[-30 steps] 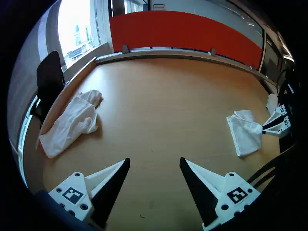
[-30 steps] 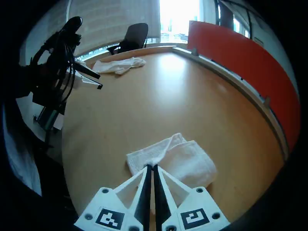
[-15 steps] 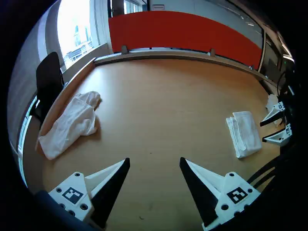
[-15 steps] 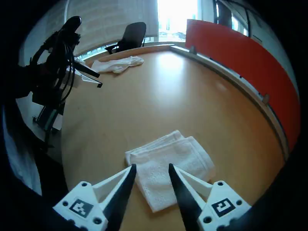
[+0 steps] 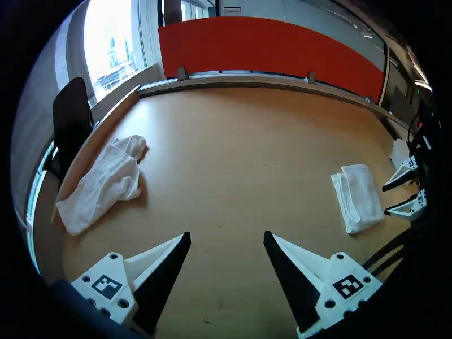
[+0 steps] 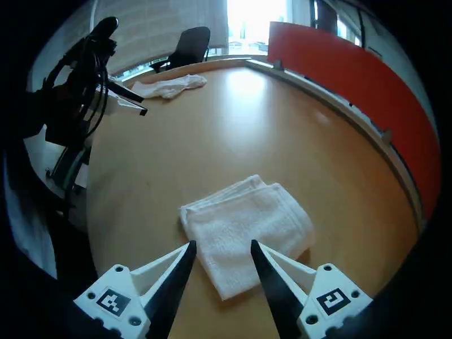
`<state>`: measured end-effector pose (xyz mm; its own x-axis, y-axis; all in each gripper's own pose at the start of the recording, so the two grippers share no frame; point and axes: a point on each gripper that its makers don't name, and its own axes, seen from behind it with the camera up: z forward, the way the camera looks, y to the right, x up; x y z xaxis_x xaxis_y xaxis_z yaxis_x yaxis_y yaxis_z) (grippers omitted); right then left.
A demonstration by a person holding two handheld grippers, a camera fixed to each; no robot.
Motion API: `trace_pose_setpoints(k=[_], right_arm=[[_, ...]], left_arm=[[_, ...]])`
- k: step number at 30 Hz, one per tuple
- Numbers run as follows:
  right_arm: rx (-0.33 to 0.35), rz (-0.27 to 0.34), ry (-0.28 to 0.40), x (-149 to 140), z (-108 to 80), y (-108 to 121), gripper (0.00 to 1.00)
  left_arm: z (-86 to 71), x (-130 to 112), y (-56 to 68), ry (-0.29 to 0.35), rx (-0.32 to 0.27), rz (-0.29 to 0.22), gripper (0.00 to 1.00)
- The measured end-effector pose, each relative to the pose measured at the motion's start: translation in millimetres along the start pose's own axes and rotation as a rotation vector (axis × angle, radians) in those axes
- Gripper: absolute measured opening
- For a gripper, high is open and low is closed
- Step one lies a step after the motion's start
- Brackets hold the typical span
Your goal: Fold towel
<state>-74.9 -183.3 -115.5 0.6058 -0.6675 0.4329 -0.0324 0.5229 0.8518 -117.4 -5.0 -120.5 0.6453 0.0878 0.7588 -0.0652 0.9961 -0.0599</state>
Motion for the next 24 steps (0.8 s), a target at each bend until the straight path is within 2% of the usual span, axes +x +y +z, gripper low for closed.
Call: trace_pose_setpoints(k=[13, 24], right_arm=[[-0.032, 0.053, -0.07, -51, -3.2, 4, 0.74], [-0.056, 0.07, -0.116, -79, -4.1, 5, 0.72]], left_arm=[[1.8, 2, 2.0, -0.001, -0.003, 0.009, 0.96], [2.1, 0, 4.9, -0.003, -0.005, 0.011, 0.96]])
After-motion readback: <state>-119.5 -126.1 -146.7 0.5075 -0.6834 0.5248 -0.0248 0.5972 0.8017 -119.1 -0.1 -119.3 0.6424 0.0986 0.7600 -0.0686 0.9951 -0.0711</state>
